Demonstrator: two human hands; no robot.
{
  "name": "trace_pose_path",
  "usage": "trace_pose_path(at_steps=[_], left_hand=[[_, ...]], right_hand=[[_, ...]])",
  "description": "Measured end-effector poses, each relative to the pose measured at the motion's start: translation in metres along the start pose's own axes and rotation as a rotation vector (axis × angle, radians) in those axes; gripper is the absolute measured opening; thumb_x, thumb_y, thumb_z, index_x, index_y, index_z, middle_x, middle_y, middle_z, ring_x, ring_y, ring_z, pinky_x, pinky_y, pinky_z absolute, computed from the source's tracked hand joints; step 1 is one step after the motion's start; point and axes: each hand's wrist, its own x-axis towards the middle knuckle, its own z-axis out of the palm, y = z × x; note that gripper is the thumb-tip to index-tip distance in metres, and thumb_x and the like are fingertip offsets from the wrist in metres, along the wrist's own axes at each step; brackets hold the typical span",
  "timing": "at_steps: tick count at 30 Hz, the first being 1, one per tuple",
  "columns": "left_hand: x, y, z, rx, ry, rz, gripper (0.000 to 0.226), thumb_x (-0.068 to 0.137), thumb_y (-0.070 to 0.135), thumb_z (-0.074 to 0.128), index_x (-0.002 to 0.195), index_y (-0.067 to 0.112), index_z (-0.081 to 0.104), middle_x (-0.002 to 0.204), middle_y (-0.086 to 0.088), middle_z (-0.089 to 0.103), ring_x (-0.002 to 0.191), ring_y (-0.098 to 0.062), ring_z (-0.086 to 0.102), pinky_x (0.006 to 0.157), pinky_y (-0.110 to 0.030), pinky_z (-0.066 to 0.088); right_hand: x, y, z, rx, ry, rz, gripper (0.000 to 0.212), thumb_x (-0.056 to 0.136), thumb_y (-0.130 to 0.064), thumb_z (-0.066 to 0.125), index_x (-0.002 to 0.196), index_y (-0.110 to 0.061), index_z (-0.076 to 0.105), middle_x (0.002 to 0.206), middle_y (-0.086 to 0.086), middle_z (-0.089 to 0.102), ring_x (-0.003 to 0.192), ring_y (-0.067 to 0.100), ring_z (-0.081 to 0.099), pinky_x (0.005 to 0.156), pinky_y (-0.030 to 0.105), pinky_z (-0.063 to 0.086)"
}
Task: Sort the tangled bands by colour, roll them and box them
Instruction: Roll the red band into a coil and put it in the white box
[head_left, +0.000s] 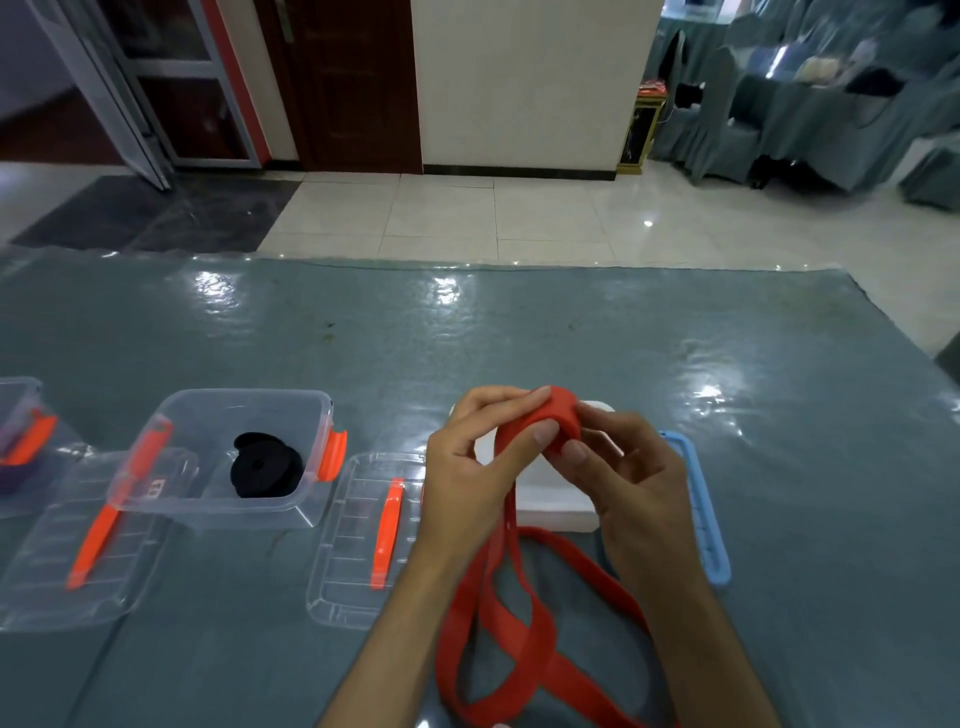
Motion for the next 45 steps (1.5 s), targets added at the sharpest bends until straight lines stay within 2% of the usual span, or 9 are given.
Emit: trace_pose_path(at_steps=[7, 11, 20, 25, 32, 37, 40, 42, 45], left_hand=[[-0.013, 0.016, 0.007, -0.144, 0.042, -0.027, 0.026, 0.066, 0.022, 0.093, 0.091, 0.026, 0.083, 0.104, -0.002, 0.081, 0.104, -0.019, 0.077, 0.089, -0.024, 0.058], [-0.025, 0.019, 0.012, -0.203, 0.027, 0.007, 0.023, 0.077, 0.013, 0.086, 0.099, 0.022, 0.083, 0.115, -0.004, 0.078, 0.116, -0.021, 0.073, 0.096, -0.028, 0.056], [-0.04, 0.014, 0.01, -0.372, 0.024, -0.162, 0.028, 0.061, 0.021, 0.091, 0.087, 0.025, 0.082, 0.099, -0.004, 0.078, 0.098, -0.017, 0.075, 0.086, -0.024, 0.057], [-0.048, 0.013, 0.011, -0.298, 0.06, -0.133, 0.019, 0.072, 0.009, 0.089, 0.085, 0.022, 0.084, 0.101, -0.005, 0.081, 0.099, -0.017, 0.078, 0.085, -0.02, 0.058], [-0.047, 0.012, 0.011, -0.076, -0.103, -0.033, 0.039, 0.088, 0.013, 0.078, 0.126, 0.005, 0.075, 0.123, -0.016, 0.068, 0.121, -0.031, 0.067, 0.109, -0.058, 0.051], [-0.034, 0.018, 0.006, 0.036, -0.128, 0.095, 0.03, 0.091, 0.012, 0.08, 0.119, 0.021, 0.078, 0.114, -0.002, 0.076, 0.113, -0.025, 0.073, 0.098, -0.039, 0.059], [-0.028, 0.018, 0.01, -0.095, -0.055, 0.059, 0.024, 0.08, 0.02, 0.086, 0.102, 0.029, 0.081, 0.109, 0.0, 0.078, 0.109, -0.019, 0.074, 0.092, -0.024, 0.058], [-0.021, 0.015, 0.012, -0.147, -0.043, 0.041, 0.023, 0.078, 0.024, 0.085, 0.101, 0.025, 0.081, 0.112, -0.004, 0.074, 0.113, -0.021, 0.072, 0.093, -0.027, 0.057], [-0.008, 0.013, 0.009, -0.093, -0.127, 0.043, 0.033, 0.086, 0.023, 0.079, 0.118, 0.015, 0.078, 0.117, -0.014, 0.069, 0.113, -0.025, 0.07, 0.098, -0.036, 0.056]], right_hand=[[-0.01, -0.018, -0.004, -0.052, -0.009, -0.042, 0.045, 0.068, -0.035, 0.098, 0.1, -0.017, 0.072, 0.109, 0.015, 0.077, 0.104, 0.032, 0.077, 0.089, 0.032, 0.061], [-0.019, -0.023, 0.003, -0.005, -0.026, -0.144, 0.044, 0.079, -0.027, 0.091, 0.12, -0.02, 0.074, 0.116, 0.01, 0.078, 0.108, 0.028, 0.077, 0.091, 0.03, 0.06], [-0.039, -0.027, 0.001, -0.091, -0.054, -0.086, 0.038, 0.07, -0.025, 0.096, 0.101, -0.024, 0.075, 0.122, 0.016, 0.073, 0.117, 0.03, 0.073, 0.091, 0.037, 0.062], [-0.046, -0.04, -0.003, -0.189, -0.065, -0.063, 0.049, 0.071, -0.044, 0.094, 0.115, -0.028, 0.077, 0.118, 0.007, 0.077, 0.102, 0.031, 0.078, 0.088, 0.039, 0.064], [-0.044, -0.034, -0.004, -0.03, 0.04, -0.068, 0.042, 0.079, -0.033, 0.09, 0.116, -0.016, 0.077, 0.112, 0.019, 0.078, 0.105, 0.035, 0.077, 0.089, 0.036, 0.063], [-0.031, -0.046, -0.008, -0.094, 0.015, -0.064, 0.032, 0.072, -0.03, 0.092, 0.097, -0.023, 0.073, 0.105, 0.013, 0.08, 0.103, 0.03, 0.078, 0.082, 0.031, 0.062], [-0.019, -0.055, -0.006, -0.168, -0.024, -0.158, 0.038, 0.079, -0.022, 0.089, 0.112, -0.028, 0.073, 0.108, 0.01, 0.08, 0.102, 0.028, 0.078, 0.082, 0.035, 0.065], [-0.015, -0.051, 0.001, -0.136, -0.001, -0.211, 0.045, 0.084, -0.019, 0.086, 0.125, -0.028, 0.07, 0.112, 0.01, 0.079, 0.104, 0.029, 0.077, 0.085, 0.034, 0.064], [-0.014, -0.036, 0.011, 0.035, 0.059, -0.19, 0.027, 0.09, -0.018, 0.081, 0.117, -0.018, 0.075, 0.113, 0.012, 0.078, 0.106, 0.029, 0.077, 0.086, 0.034, 0.062]])
